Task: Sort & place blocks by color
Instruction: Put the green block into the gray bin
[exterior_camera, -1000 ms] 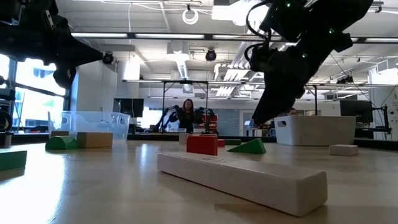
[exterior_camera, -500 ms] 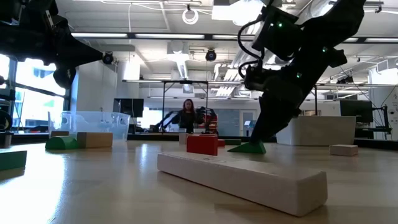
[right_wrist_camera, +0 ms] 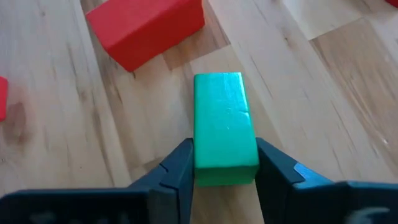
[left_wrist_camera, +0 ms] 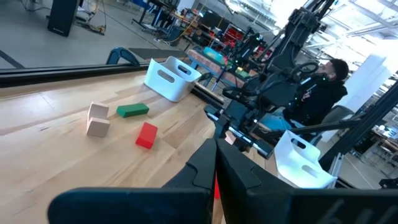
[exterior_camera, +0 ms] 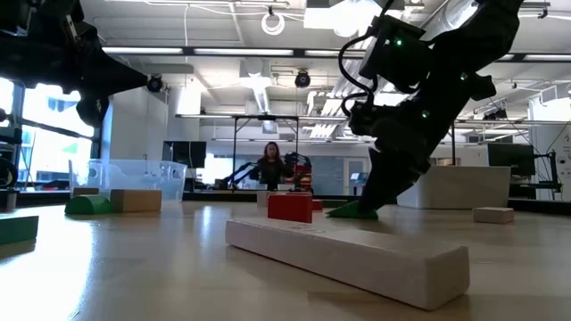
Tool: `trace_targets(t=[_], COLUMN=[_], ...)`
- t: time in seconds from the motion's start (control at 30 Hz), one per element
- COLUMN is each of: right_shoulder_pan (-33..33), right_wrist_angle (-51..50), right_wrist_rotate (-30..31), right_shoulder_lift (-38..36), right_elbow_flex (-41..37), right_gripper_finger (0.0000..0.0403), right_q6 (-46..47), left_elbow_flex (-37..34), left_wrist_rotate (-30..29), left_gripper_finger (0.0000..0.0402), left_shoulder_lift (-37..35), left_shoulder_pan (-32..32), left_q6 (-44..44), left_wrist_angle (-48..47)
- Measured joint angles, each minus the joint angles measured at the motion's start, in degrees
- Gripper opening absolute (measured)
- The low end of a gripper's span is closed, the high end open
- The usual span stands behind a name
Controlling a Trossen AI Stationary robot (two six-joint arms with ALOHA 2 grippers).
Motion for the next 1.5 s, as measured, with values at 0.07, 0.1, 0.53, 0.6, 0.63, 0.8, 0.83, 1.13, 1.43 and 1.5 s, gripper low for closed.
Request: trace_targets(t=[0.07, 0.1, 0.53, 0.6, 0.63, 0.8, 0.83, 1.13, 1.43, 1.5], right_shoulder_pan=[0.0, 0.0, 0.0, -0.1, -0.1, -0.3, -0.4, -1.8, -6.2, -7.7], right_wrist_angle=[-0.1, -0.2, -4.8, -6.5, -7.9, -12.7, -13.6, -27.4, -43.5, -48.1], right_wrist_rotate=[-0.2, -0.3, 3.2, 5.4, 6.5, 13.2, 14.7, 28.1, 35.9, 36.4], right_shoulder_lift=[0.0, 0.0, -4.5, -6.0, -6.9, -12.6, -13.8, -27.3, -35.2, -35.9], right_elbow_flex=[0.1, 0.2, 5.5, 6.3, 6.4, 7.3, 7.3, 7.3, 7.3, 7.3], right_gripper_finger=[0.0105, 0.0105, 0.0105, 0.0105, 0.0105, 0.0105, 0.0105, 0.0105, 0.0105, 0.0105], right_q6=[0.5, 0.6, -0.7, -1.3, -1.6, -1.5, -0.9, 6.6, 18.4, 22.3], left_elbow_flex=[0.0, 0.0, 0.0, 0.0, 0.0, 0.0, 0.0, 0.0, 0.0, 0.0], left_wrist_rotate=[0.0, 0.0, 0.1, -0.3, -0.4, -0.6, -0.6, -0.5, -0.6, -0.5], left_gripper_finger=[0.0000, 0.0000, 0.0000, 0.0000, 0.0000, 0.0000, 0.0000, 0.0000, 0.0000, 0.0000], left_shoulder_lift=[0.0, 0.0, 0.0, 0.0, 0.0, 0.0, 0.0, 0.0, 0.0, 0.0], left_shoulder_pan=[0.0, 0.0, 0.0, 0.0, 0.0, 0.0, 0.0, 0.0, 0.0, 0.0], left_q6=[0.0, 0.0, 0.0, 0.0, 0.0, 0.0, 0.0, 0.0, 0.0, 0.0], left_wrist_angle=[0.0, 0.0, 0.1, 0.1, 0.1, 0.4, 0.3, 0.2, 0.2, 0.2])
